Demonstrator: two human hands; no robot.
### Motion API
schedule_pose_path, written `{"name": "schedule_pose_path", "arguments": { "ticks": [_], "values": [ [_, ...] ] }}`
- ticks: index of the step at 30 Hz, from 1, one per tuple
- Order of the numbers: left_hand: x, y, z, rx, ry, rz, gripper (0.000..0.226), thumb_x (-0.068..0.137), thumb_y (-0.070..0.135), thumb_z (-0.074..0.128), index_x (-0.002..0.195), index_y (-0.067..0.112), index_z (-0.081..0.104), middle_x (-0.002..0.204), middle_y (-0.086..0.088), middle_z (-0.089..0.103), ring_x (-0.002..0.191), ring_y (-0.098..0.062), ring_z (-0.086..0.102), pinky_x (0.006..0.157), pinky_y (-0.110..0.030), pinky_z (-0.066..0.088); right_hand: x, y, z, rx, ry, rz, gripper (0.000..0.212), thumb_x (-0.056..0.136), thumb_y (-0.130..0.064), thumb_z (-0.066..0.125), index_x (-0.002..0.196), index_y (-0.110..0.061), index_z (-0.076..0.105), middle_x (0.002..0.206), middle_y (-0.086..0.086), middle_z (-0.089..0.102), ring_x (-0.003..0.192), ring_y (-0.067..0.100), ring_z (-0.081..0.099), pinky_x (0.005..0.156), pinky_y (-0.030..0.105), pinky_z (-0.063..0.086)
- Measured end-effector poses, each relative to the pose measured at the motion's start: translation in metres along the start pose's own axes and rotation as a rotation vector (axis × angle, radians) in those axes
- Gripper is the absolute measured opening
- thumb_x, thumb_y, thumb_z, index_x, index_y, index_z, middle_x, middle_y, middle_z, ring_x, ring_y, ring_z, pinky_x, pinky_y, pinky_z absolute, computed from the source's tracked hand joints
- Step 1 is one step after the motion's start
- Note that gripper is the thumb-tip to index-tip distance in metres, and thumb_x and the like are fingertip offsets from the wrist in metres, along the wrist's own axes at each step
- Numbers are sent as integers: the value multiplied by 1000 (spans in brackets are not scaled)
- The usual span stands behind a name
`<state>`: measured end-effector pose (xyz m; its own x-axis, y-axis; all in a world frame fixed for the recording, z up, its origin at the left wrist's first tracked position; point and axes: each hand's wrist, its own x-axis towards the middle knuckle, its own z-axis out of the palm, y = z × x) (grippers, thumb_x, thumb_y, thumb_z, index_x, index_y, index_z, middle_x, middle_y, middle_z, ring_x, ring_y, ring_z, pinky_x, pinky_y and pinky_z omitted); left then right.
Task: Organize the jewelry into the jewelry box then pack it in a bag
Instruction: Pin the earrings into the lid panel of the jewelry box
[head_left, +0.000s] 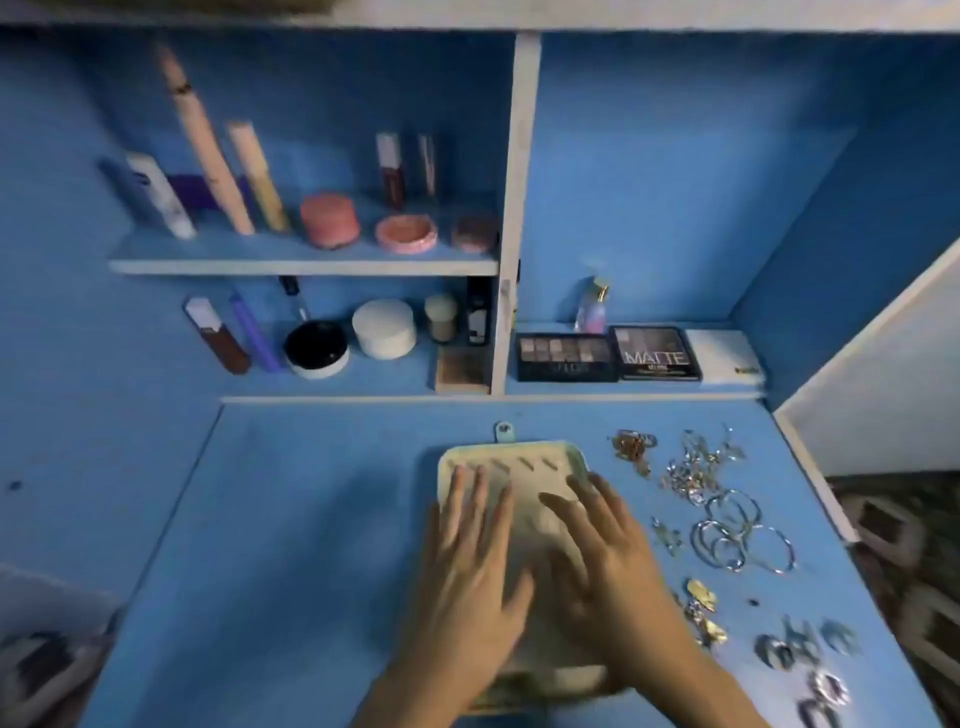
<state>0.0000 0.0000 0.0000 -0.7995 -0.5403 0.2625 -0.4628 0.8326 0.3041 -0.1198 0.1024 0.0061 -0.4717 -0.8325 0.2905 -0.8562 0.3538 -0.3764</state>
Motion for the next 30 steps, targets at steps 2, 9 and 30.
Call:
{"name": "schedule_pose_path", "arguments": {
  "ticks": [2,9,30],
  "values": [
    [-9,-2,17,42,-31,-9,66,79,45,41,137,14,43,146,-12,43,138,-27,27,104,-44,24,-12,5,14,-66,-30,-37,44,77,-30,40,119,-21,51,127,15,59,124,32,40,87,57,48],
    [-26,-8,45,14,57,2,51,94,49,31,122,20,63,128,-1,62,122,-22,55,90,-51,50,-34,16,30,-75,3,-80,39,90,-37,37,115,-22,63,121,6,63,114,30,58,89,42,52],
    [-34,22,1,46,-561,167,95,60,91,24,145,50,8,156,21,-9,143,-2,-11,116,-28,-10,-47,85,-52,-85,-64,189,12,88,-20,59,92,-24,69,93,-8,66,93,14,58,79,39,51]
  ]
}}
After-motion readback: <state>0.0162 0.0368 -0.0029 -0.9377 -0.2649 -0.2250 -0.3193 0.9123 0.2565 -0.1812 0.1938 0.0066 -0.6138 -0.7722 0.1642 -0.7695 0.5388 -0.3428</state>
